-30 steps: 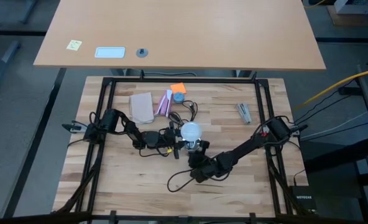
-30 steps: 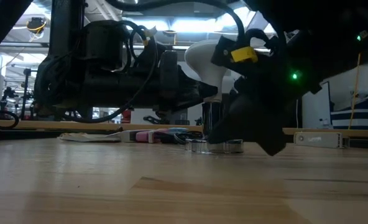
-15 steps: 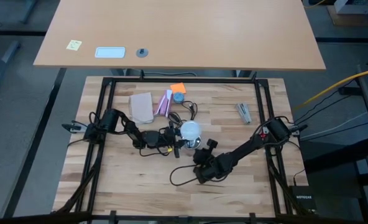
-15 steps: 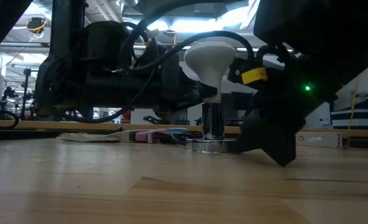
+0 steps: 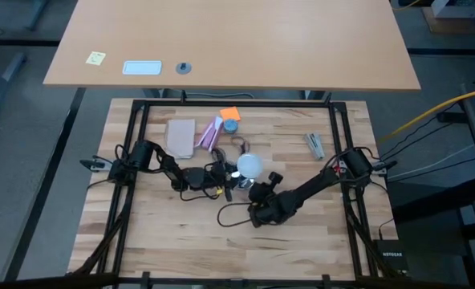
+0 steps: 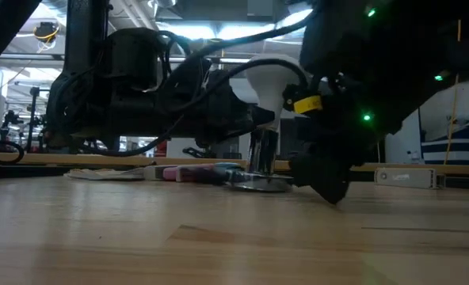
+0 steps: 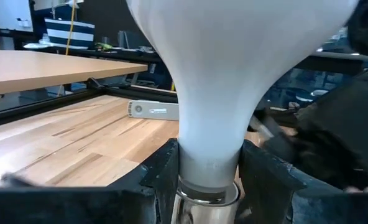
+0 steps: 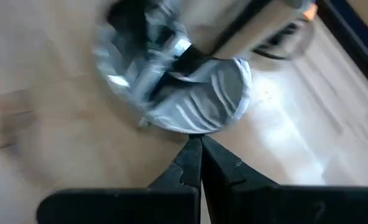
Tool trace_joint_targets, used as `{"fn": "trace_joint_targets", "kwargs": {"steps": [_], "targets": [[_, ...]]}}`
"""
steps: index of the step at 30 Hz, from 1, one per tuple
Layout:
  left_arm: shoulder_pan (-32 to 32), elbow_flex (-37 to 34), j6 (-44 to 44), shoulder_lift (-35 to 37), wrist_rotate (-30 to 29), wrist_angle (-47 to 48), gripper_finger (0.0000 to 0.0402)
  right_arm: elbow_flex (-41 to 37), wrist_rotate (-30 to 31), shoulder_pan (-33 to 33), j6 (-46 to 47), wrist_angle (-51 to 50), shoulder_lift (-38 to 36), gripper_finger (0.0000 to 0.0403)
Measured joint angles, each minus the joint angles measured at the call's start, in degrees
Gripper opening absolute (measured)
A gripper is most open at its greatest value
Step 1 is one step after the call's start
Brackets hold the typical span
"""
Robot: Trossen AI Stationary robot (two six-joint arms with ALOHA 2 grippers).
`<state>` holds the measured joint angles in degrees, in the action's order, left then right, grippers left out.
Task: Screw lightbulb
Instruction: Insert the lightbulb into the lamp
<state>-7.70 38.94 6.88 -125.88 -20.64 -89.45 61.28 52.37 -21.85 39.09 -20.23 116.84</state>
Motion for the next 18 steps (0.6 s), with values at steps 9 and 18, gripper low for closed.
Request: {"fn": "trace_joint_targets", "kwargs": {"steps": [9,18], "targets": [[-0.4,0.1,0.9,0.0,2.7,0.8,0.0143,0.1,2.1,0.2,-0.2,-3.8,-0.2,0.0005],[-1.0,0.1,0.6,0.0,1.6,0.7,0.0143,-0.2,-0.3,-3.0,-1.0,-7.3,-3.6,0.0005]]}}
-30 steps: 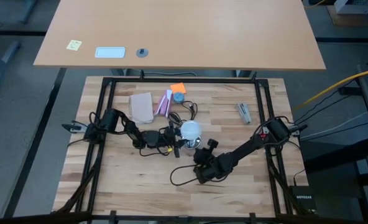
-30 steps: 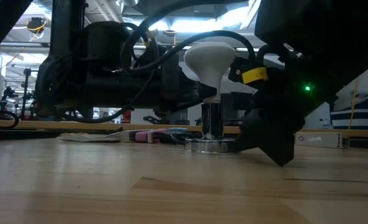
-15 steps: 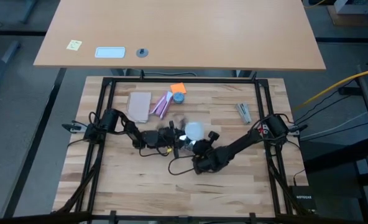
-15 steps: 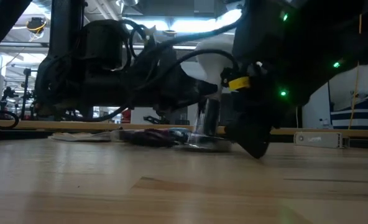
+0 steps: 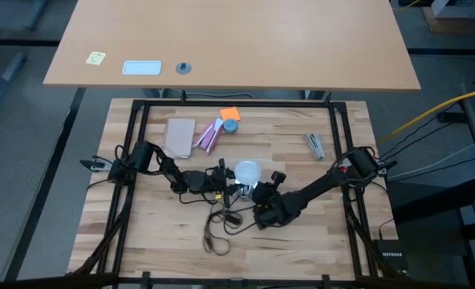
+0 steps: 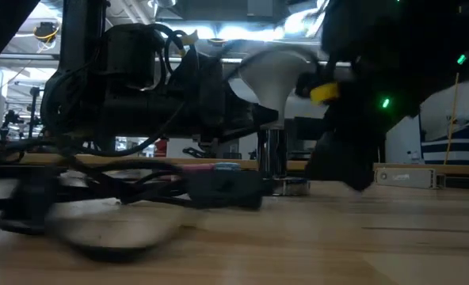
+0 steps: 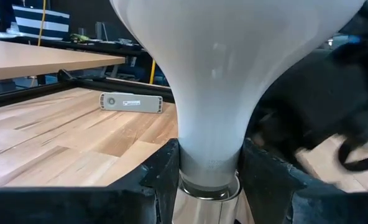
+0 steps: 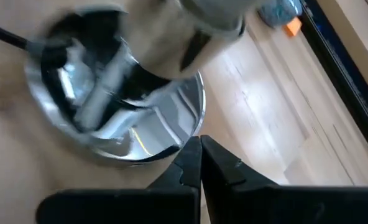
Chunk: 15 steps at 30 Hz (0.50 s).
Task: Screw lightbulb
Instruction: Insert the lightbulb into the lamp
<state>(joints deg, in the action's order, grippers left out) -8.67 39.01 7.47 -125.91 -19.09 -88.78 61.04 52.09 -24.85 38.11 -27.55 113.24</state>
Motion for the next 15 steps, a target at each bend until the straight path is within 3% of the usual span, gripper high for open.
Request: {"fn": "trace_joint_targets", "kwargs": {"steps": [4,8,15], "targets": [[0.0,0.0,0.0,0.0,-0.2,0.0,0.0143,0.0,-0.3,-3.2,0.7,2.0,-1.5,0.0005],[0.0,0.0,0.0,0.0,-0.3,0.0,0.0143,0.1,-0.4,-6.0,0.0,11.6,-1.6,0.0005],[0.0,0.0,0.0,0.0,-0.3,-0.1,0.0143,0.2,-1.2,-5.7,-11.0,26.1,0.5,0.0005]]}}
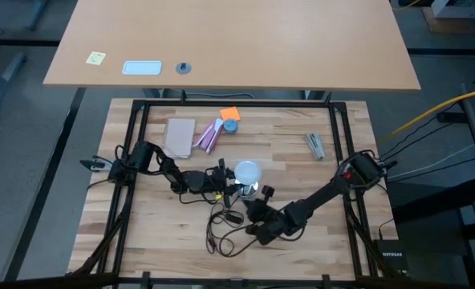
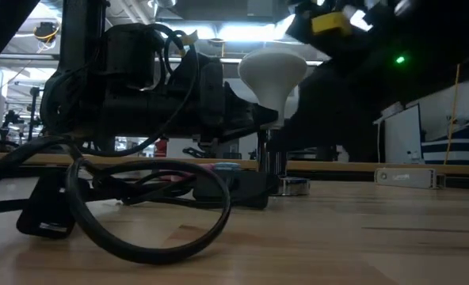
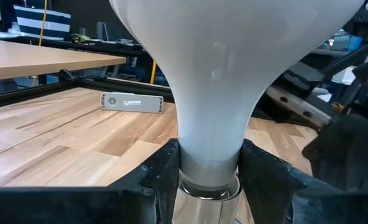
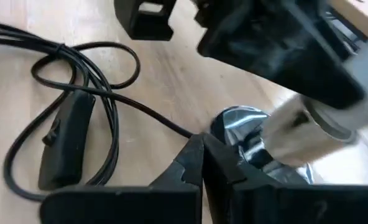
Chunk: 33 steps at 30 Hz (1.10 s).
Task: Screw lightbulb
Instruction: Insert the lightbulb into the lamp
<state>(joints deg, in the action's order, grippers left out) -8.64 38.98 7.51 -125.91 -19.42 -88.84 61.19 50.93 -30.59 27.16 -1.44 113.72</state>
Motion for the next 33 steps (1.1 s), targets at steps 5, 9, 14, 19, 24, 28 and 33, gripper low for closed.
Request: {"fn": "trace_joint_targets", "kwargs": {"steps": [5,9,14,19,24,28,33], "targets": [[0.0,0.0,0.0,0.0,0.0,-0.1,0.0143,0.0,-6.8,3.4,-5.2,5.1,2.4,0.0005],[0.0,0.0,0.0,0.0,0.0,-0.1,0.0143,0.0,-10.3,5.8,-9.3,8.9,3.7,0.0005],[0.0,0.0,0.0,0.0,0.0,-0.1,0.0143,0.0,-8.9,7.4,-9.7,9.4,3.7,0.0005],[0.1,0.0,0.0,0.0,-0.3,-0.1,0.0143,0.0,-13.5,8.6,-9.5,7.7,3.6,0.0005],[0.1,0.0,0.0,0.0,-0.2,-0.1,0.0143,0.1,-15.6,8.4,-9.4,5.4,3.5,0.0005],[0.1,0.0,-0.2,0.0,-0.2,-0.1,0.0143,0.3,-16.8,7.7,-8.1,2.6,3.4,0.0005],[0.1,0.0,-0.2,0.0,-0.2,-0.1,0.0143,0.4,-17.7,7.6,-1.6,-3.0,3.1,0.0005]]}}
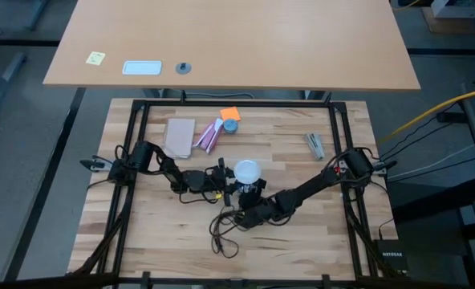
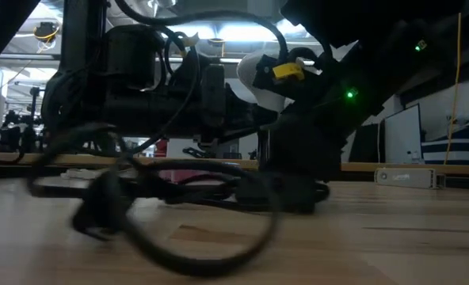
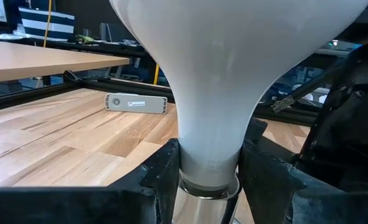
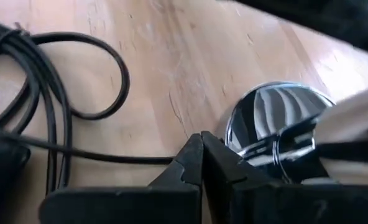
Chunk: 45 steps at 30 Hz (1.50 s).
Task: Screw lightbulb
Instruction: Insert the lightbulb into the lamp
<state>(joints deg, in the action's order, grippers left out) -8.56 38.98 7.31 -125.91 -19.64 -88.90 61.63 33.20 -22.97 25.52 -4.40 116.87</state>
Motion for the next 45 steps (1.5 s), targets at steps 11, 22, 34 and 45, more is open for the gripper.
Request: {"fn": "trace_joint_targets", "kwargs": {"steps": [11,22,34,45], "targets": [[0.0,0.0,0.0,0.0,-0.4,0.0,0.0143,0.0,0.2,-0.2,8.3,-10.0,-0.9,0.0005],[0.0,0.0,-0.2,0.0,-0.4,0.2,0.0143,-0.5,7.5,-0.4,11.8,-22.6,-3.1,0.0005],[0.0,0.0,0.0,0.0,-0.2,0.3,0.0143,-0.6,16.6,5.2,7.3,-24.7,-3.1,0.0005],[-0.1,0.0,0.2,0.0,0.1,0.4,0.0143,-0.6,17.7,2.5,5.6,-25.1,-4.8,0.0005]]}}
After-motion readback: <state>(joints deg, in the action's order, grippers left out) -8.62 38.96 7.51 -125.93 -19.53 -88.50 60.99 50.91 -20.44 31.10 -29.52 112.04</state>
